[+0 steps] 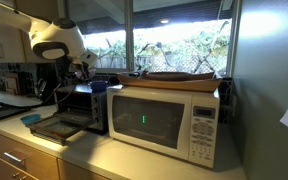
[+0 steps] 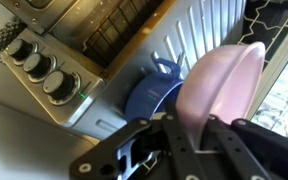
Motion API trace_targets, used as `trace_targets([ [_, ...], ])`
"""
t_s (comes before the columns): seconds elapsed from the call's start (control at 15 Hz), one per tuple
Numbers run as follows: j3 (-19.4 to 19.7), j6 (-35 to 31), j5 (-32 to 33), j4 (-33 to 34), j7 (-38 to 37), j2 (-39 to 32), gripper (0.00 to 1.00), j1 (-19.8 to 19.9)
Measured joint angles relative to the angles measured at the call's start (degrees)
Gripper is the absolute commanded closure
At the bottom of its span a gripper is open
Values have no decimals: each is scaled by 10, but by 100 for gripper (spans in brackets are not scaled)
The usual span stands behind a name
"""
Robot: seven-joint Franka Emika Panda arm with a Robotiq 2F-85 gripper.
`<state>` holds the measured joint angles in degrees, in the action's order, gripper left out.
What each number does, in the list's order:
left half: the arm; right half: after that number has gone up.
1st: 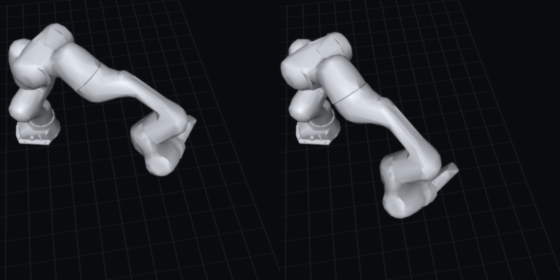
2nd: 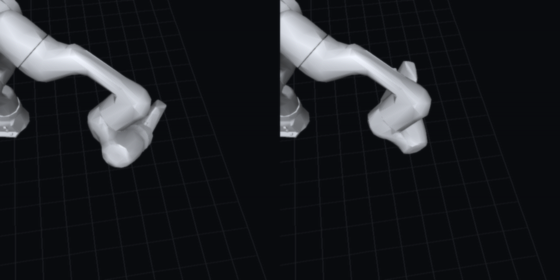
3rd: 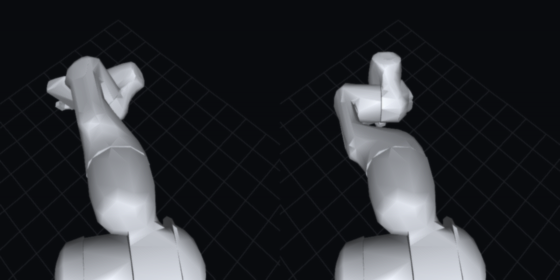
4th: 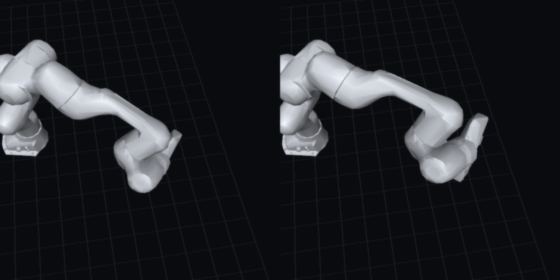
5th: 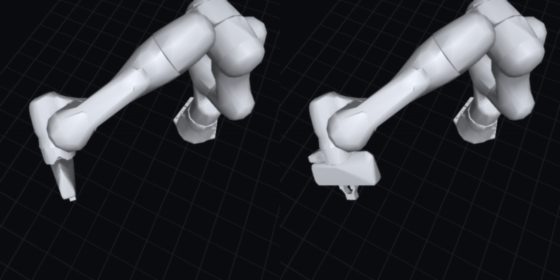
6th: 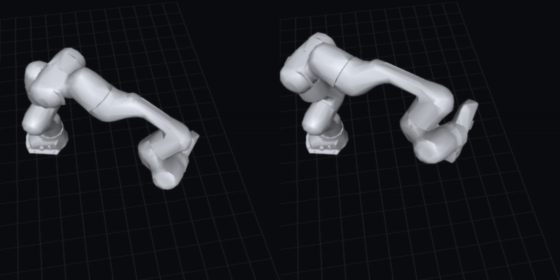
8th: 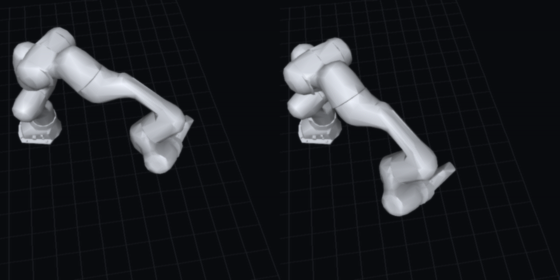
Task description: Remove the purple bowl from the oven and pour the liquid from the bowl into the blue mug then set the bowl on top of the oven
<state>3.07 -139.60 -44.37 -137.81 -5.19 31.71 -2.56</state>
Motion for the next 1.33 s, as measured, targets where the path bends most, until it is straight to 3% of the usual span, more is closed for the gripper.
trace_targets([
  [0.27, -26, -44, 26, 35, -56, -42, 96, 21],
  [0.33, -30, -48, 40, 44, -70, -51, 83, 27],
  [0.53, -35, -53, 64, 62, -94, -70, 83, 37],
  [0.6, -36, -53, 64, 65, -95, -72, 96, 38],
  [1.0, -35, -54, 71, 71, -94, -74, 96, 38],
  [1.33, -35, -56, 119, 77, -94, -74, 96, 39],
])
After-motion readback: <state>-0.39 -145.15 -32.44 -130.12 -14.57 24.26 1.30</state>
